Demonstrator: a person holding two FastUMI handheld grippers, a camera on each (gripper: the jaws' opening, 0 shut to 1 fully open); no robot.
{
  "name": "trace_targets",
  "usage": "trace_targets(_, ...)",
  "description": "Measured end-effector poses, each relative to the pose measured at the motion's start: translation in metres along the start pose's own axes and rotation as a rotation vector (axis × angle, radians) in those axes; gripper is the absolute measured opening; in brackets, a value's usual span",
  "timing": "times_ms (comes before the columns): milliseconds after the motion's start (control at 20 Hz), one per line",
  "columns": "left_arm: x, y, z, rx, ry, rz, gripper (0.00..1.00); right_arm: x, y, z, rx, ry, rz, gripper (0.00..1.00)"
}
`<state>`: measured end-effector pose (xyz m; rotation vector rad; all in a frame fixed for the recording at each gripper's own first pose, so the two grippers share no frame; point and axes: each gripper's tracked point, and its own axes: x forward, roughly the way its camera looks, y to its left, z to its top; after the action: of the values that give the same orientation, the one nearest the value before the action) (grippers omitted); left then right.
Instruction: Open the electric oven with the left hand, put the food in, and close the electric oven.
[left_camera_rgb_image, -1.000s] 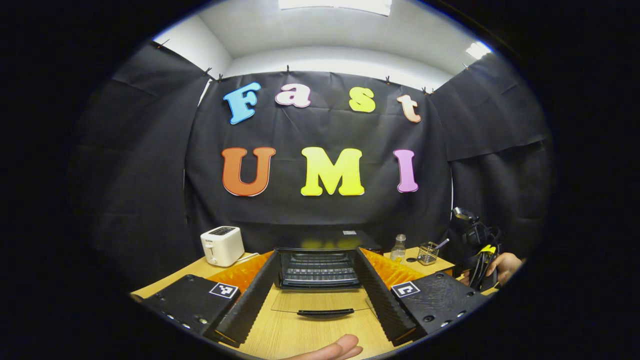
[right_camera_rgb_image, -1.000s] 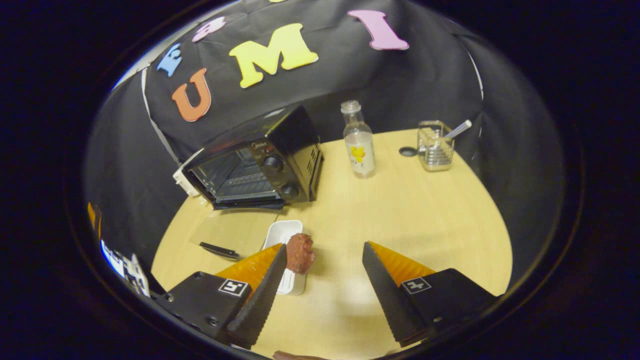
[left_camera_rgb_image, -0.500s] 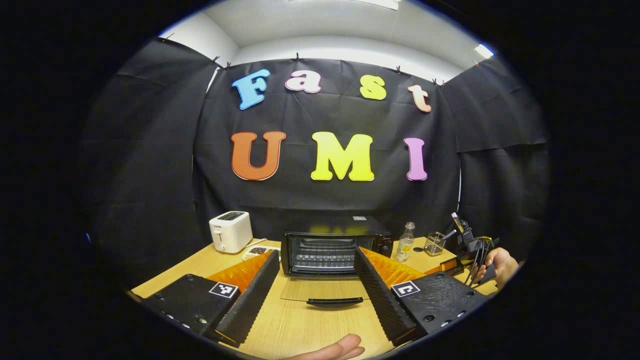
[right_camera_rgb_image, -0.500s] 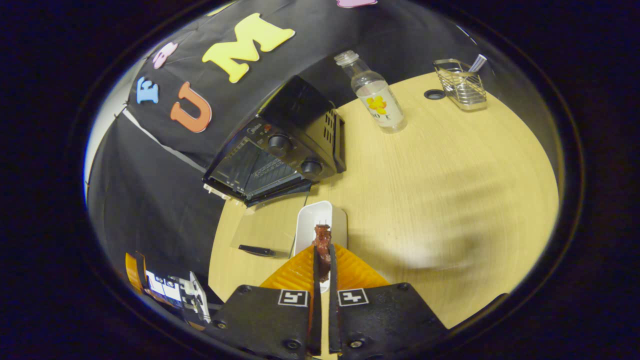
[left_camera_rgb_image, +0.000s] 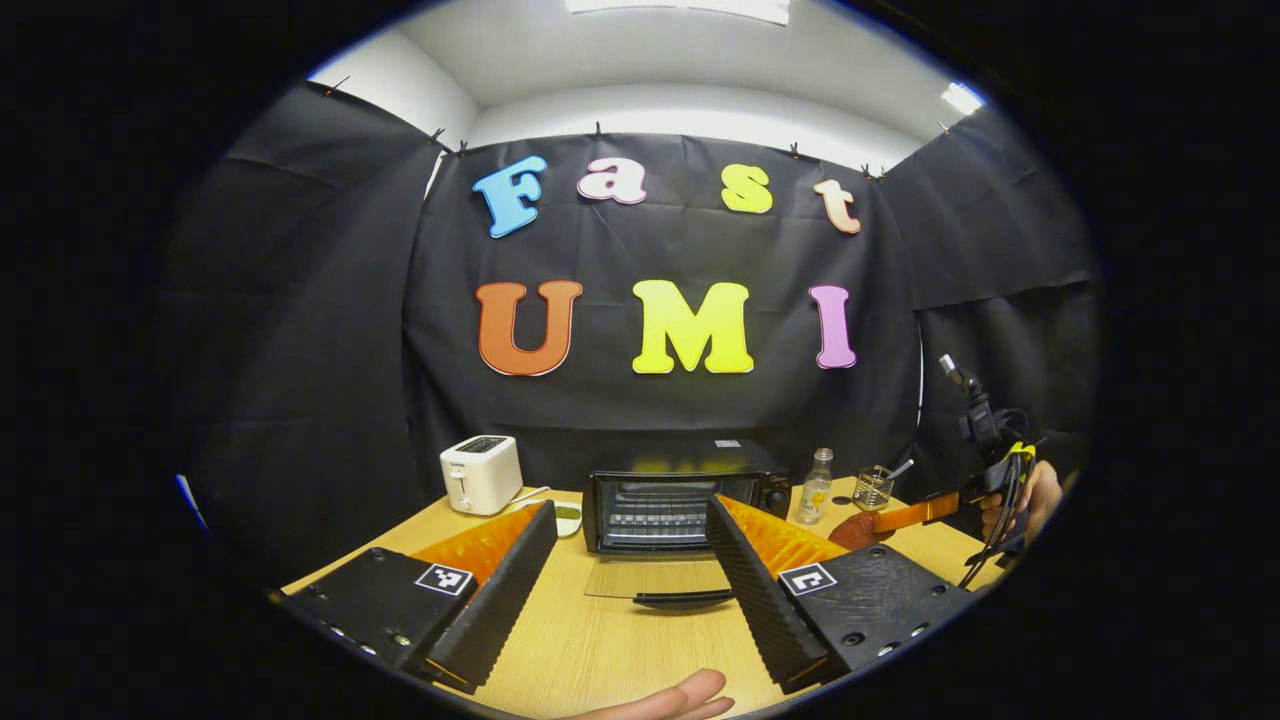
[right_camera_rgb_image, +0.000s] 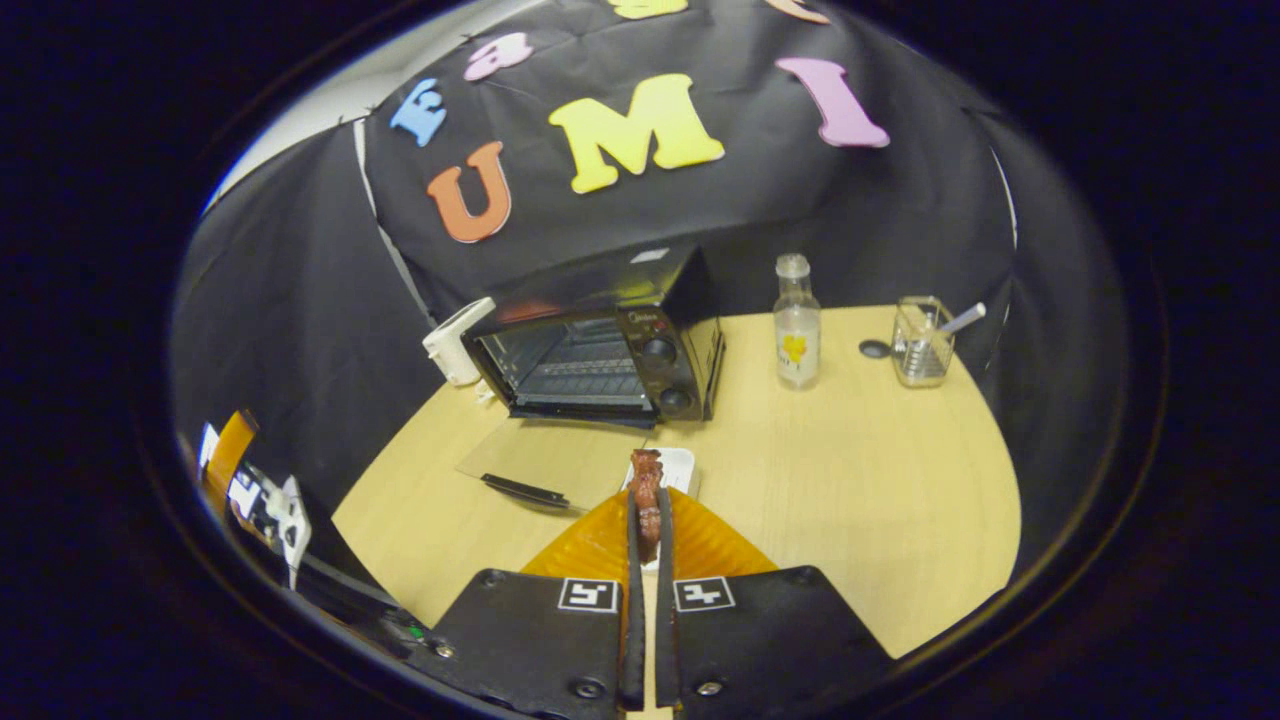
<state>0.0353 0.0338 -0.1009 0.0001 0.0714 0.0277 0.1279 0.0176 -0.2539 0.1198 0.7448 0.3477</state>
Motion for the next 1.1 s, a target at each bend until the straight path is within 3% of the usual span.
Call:
trace_targets(50, -0.003, 0.000, 0.001, 0.007, -0.004, -0.007, 0.95, -0.005, 0.006, 0.005, -0.033, -0.026, -0.014, 0.07)
trace_targets(100, -0.007, 0.000, 0.001, 0.014, -0.005, -0.013, 0.84, -0.009, 0.013, 0.010, -0.060, -0.052, -0.023, 0.07)
trace_targets(150, -0.012, 0.001, 0.001, 0.019, -0.008, -0.016, 0.84, -0.011, 0.019, 0.013, -0.084, -0.072, -0.033, 0.07)
trace_targets(200, -0.016, 0.002, 0.001, 0.027, -0.011, -0.021, 0.95, -0.012, 0.024, 0.015, -0.100, -0.084, -0.044, 0.07)
trace_targets(350, -0.026, 0.008, -0.002, 0.059, -0.010, -0.022, 0.95, -0.003, 0.046, 0.019, -0.134, -0.101, -0.044, 0.07)
trace_targets(400, -0.028, 0.010, -0.005, 0.069, -0.009, -0.020, 0.84, 0.002, 0.055, 0.020, -0.141, -0.105, -0.035, 0.07)
trace_targets(450, -0.028, 0.013, -0.007, 0.078, -0.007, -0.015, 0.95, 0.008, 0.064, 0.022, -0.146, -0.112, -0.027, 0.07)
trace_targets(500, -0.028, 0.017, -0.011, 0.082, -0.003, -0.009, 0.96, 0.015, 0.071, 0.023, -0.154, -0.117, -0.022, 0.07)
trace_targets(900, -0.018, 0.045, -0.032, 0.036, 0.040, 0.006, 0.96, 0.104, 0.115, 0.034, -0.162, -0.148, -0.045, 0.07)
trace_targets(1100, -0.005, 0.056, -0.048, 0.035, 0.066, 0.014, 0.96, 0.153, 0.131, 0.043, -0.069, -0.170, -0.012, 0.07)
